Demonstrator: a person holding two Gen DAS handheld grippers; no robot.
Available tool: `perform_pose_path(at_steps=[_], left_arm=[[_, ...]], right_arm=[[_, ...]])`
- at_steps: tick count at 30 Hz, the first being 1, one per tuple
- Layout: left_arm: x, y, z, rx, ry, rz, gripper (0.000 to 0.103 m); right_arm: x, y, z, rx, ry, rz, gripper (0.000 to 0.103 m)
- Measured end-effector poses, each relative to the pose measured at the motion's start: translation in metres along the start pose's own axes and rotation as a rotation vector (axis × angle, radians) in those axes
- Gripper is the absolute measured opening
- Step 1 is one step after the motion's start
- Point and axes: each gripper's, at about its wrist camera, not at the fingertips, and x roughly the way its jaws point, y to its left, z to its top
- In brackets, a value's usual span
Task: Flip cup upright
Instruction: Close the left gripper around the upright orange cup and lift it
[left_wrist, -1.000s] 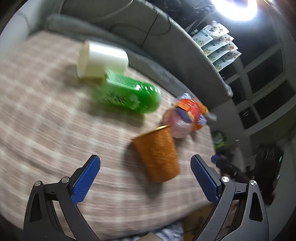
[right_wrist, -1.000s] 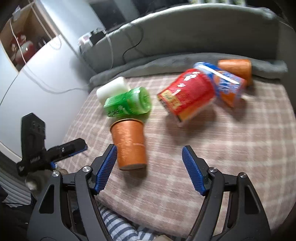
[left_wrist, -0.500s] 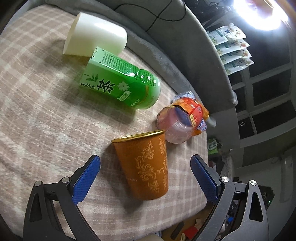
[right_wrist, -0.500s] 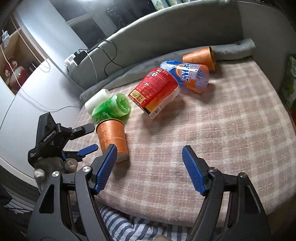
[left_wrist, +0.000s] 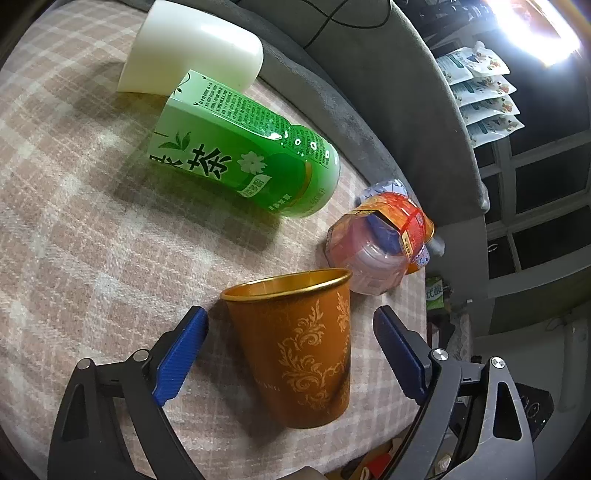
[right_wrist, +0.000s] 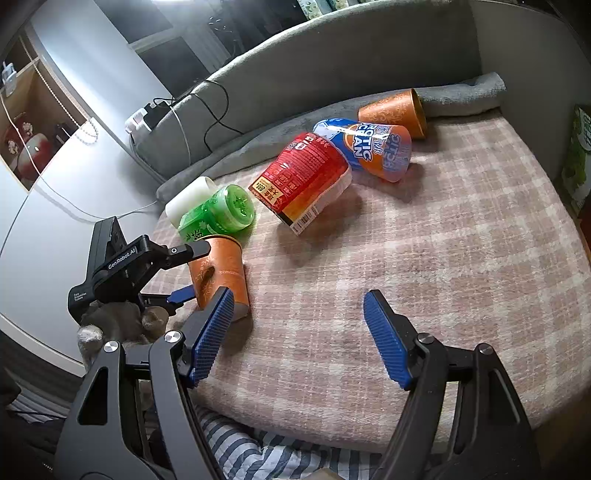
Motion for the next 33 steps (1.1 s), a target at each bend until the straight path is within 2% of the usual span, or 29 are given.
perform_pose_path(at_steps=[3,8,13,33], left_arm=[[0.003,0.0,0.001,-0.004,0.008,0.003,0.088],[0.005,-0.001,0.001,0.006,0.015,0.013,0.076],[0.004,-0.002,0.002,0.026,0.008,0.014,0.07],[-0.009,-0.025,-0.003,0.169,-0.068,0.064,0.069]], right_arm=[[0.0,-0.001,0.0,0.006,0.001,-0.001,0.076],[0.0,-0.003,0.001,0.015,0.0,-0.006,0.076],[-0.001,-0.003,0.001,0.016,-0.004,-0.014,0.076],[-0.002,0.002,0.003,-0.006,-0.022,-0.029,0.076]])
